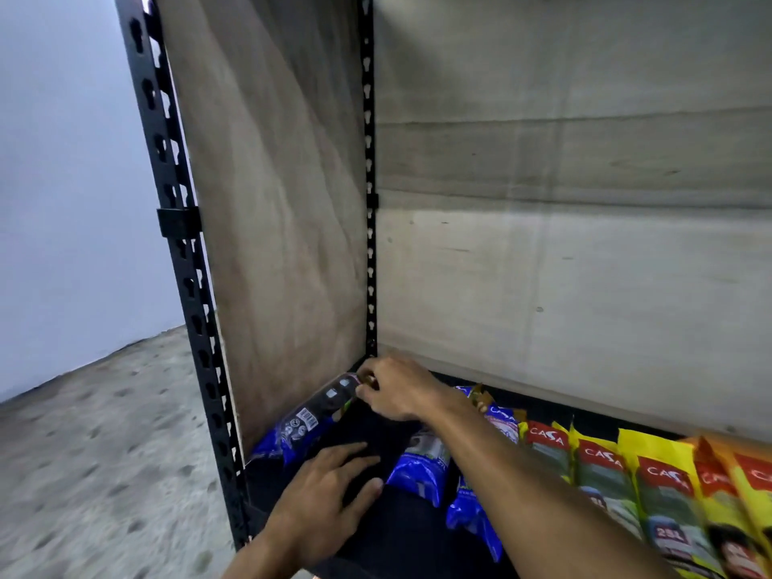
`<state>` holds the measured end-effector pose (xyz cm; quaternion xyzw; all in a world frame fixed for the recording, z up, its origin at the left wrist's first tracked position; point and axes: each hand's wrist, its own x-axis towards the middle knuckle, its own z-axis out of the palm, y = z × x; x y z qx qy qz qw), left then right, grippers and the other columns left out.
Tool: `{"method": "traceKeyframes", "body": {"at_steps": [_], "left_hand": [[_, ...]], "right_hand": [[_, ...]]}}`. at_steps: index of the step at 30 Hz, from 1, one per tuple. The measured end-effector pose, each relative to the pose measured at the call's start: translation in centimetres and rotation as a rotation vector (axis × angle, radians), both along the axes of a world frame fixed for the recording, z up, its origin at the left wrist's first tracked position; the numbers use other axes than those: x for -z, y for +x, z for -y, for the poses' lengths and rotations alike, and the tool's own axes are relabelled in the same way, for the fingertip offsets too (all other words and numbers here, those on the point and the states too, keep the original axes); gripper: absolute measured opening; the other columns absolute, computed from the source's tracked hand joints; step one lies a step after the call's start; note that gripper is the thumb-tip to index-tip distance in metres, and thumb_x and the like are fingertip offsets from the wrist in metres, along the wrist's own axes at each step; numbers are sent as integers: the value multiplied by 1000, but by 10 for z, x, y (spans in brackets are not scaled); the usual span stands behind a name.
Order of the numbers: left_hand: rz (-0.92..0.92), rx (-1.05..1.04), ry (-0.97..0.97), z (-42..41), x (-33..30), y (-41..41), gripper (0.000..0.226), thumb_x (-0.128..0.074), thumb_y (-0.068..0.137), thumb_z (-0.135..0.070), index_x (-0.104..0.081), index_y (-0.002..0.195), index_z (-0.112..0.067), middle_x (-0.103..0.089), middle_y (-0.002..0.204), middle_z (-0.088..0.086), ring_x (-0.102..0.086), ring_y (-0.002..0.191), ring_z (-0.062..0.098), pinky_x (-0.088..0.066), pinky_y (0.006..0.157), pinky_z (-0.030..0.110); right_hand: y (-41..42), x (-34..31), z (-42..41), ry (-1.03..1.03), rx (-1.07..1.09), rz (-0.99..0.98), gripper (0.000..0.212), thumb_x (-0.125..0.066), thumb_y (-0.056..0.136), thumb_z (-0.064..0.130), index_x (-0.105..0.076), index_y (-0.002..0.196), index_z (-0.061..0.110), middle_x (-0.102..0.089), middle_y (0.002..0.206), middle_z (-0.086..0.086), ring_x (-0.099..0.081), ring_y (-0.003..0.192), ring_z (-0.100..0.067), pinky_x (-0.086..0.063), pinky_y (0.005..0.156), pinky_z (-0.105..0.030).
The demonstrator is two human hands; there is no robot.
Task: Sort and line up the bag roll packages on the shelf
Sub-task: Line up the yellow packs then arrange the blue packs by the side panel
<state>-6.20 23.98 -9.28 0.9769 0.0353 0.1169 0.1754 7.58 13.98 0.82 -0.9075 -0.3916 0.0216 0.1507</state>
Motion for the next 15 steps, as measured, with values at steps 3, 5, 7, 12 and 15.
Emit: {"method": "traceKeyframes", "body": {"at_steps": [3, 5, 7, 12, 15], "left_hand": [[9, 2, 19, -1, 2, -2, 88, -4, 69, -83, -42, 140, -48, -27, 151, -29, -15, 136, -12, -6, 106, 8], [16, 10, 52, -4, 3, 1, 90, -1, 67, -85, -41, 140, -49, -26, 152, -30, -16, 138, -11, -12, 109, 12], [-3, 14, 67, -5, 4, 4, 91, 0, 67, -85, -39, 140, -49, -26, 152, -29, -18, 140, -6, -14, 108, 15], [-68, 29, 82, -6, 0, 6, 54, -28, 91, -68, -34, 142, -50, -21, 152, -30, -14, 140, -6, -14, 111, 20], [-76, 32, 81, -6, -1, 5, 51, -34, 92, -65, -33, 141, -51, -20, 151, -31, -13, 138, -8, -15, 111, 20]], "right_hand": [[6, 10, -28, -107, -69, -40, 41, -62, 85, 33, -63, 125, 22, -61, 126, -12, -58, 114, -31, -52, 96, -44], [12, 14, -43, -154, -136, -57, 45, -67, 78, 29, -62, 123, 32, -64, 124, -8, -62, 111, -28, -55, 92, -43], [19, 15, -54, -193, -209, -45, 52, -72, 78, 25, -58, 127, 39, -63, 128, -3, -60, 114, -25, -53, 95, -44], [35, 22, -61, -217, -272, 87, 65, -81, 75, 21, -54, 130, 42, -61, 131, 1, -58, 119, -23, -49, 98, -46], [41, 26, -54, -170, -255, 119, 60, -81, 77, 22, -56, 128, 41, -63, 129, 1, -57, 118, -24, -47, 96, -44]]}}
